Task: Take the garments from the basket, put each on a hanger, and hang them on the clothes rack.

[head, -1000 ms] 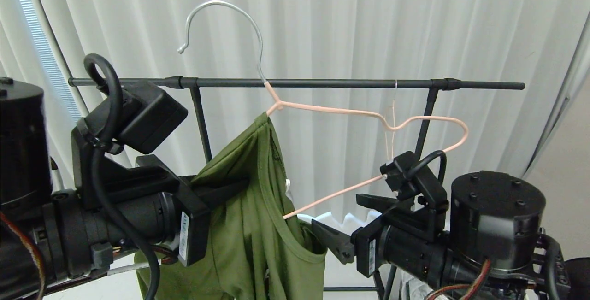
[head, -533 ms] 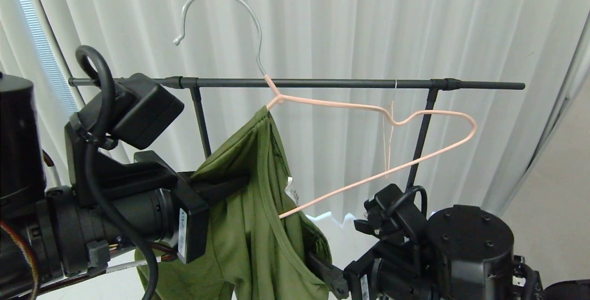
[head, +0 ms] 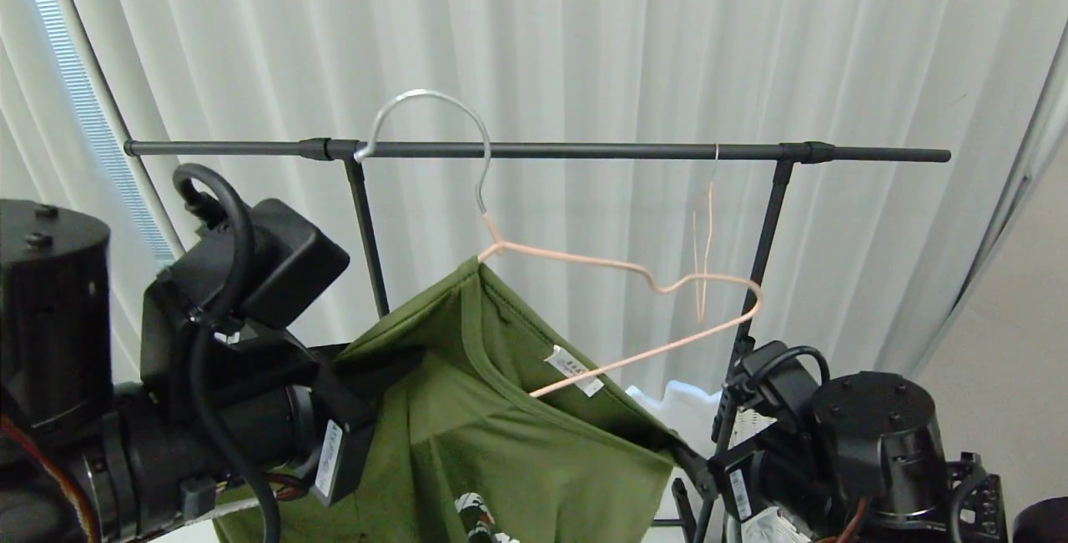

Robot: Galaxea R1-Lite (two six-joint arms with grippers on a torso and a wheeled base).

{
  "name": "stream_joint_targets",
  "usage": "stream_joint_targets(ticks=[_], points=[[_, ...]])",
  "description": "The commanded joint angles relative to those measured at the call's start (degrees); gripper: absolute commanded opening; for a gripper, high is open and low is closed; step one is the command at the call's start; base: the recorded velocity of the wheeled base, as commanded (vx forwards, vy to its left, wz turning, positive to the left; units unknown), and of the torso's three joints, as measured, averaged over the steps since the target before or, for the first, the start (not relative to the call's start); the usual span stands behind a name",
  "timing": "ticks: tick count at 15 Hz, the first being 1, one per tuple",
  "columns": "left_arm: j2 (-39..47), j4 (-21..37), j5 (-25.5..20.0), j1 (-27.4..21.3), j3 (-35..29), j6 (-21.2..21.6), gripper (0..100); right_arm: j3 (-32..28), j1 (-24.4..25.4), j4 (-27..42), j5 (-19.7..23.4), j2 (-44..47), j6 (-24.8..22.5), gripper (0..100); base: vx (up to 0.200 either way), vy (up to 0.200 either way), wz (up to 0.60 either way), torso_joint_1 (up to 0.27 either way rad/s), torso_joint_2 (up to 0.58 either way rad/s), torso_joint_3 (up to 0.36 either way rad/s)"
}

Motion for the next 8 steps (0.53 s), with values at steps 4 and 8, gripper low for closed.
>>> stream_joint_targets(ticks=[4, 8], points=[[-3.0, -0.1, 0.1, -0.1, 7.4, 5.3, 0, 0.6, -10.2, 0.0, 0.3, -3.2, -4.2, 100, 0.000, 0.000, 0.00, 0.000, 0.00, 0.000], [-4.4, 0.0, 1.6, 0.2, 13.9, 9.7, 0, 0.8, -10.8, 0.0, 0.5, -5.2, -4.3, 100, 0.000, 0.000, 0.00, 0.000, 0.00, 0.000]])
